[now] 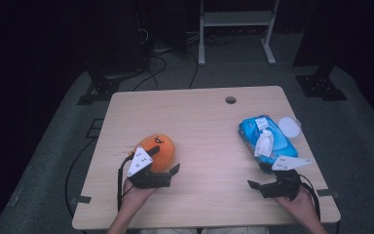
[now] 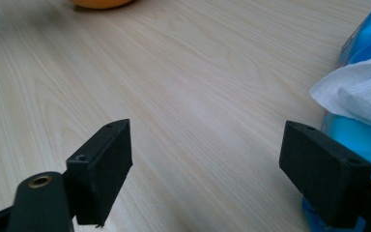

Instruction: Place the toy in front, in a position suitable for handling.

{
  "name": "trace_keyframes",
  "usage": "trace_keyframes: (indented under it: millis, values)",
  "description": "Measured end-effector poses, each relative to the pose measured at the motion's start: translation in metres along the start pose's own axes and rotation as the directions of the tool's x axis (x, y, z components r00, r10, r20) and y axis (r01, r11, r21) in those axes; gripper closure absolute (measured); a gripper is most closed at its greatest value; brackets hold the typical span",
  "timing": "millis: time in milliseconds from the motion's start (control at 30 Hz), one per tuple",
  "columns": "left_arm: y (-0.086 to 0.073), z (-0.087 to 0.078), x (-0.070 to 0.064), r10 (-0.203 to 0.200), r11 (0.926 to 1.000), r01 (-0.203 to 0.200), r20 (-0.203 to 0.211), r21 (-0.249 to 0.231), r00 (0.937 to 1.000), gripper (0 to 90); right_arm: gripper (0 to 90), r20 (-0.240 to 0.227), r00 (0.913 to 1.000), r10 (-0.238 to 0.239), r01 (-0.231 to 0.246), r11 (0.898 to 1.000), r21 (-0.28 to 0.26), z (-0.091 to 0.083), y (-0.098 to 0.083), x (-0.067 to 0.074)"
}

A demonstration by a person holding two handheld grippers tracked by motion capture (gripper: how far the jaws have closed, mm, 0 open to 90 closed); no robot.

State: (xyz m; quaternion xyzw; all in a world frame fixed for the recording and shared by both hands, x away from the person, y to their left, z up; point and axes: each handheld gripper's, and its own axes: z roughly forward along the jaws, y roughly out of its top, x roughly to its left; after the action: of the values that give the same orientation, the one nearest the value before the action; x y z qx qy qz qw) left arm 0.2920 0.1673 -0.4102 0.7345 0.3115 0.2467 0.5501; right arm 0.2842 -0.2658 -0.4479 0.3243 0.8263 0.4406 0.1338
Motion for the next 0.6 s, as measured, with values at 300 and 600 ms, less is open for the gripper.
trace_keyframes:
  millis: [300, 600]
  values:
    - [-0.004, -0.019, 0.041, -0.042, 0.9990, 0.040, -0.136, -0.021, 0.9898, 7.5, 18.1, 0.001, 1.0000, -0.009, 0.009, 1.000, -0.003, -0.001, 0.001, 0.003]
    - [-0.019, -0.014, 0.056, -0.049, 0.9982, 0.054, -0.158, 0.027, 0.9863, 11.6, 18.1, 0.001, 0.9996, -0.028, 0.028, 1.000, -0.001, 0.000, 0.004, 0.008]
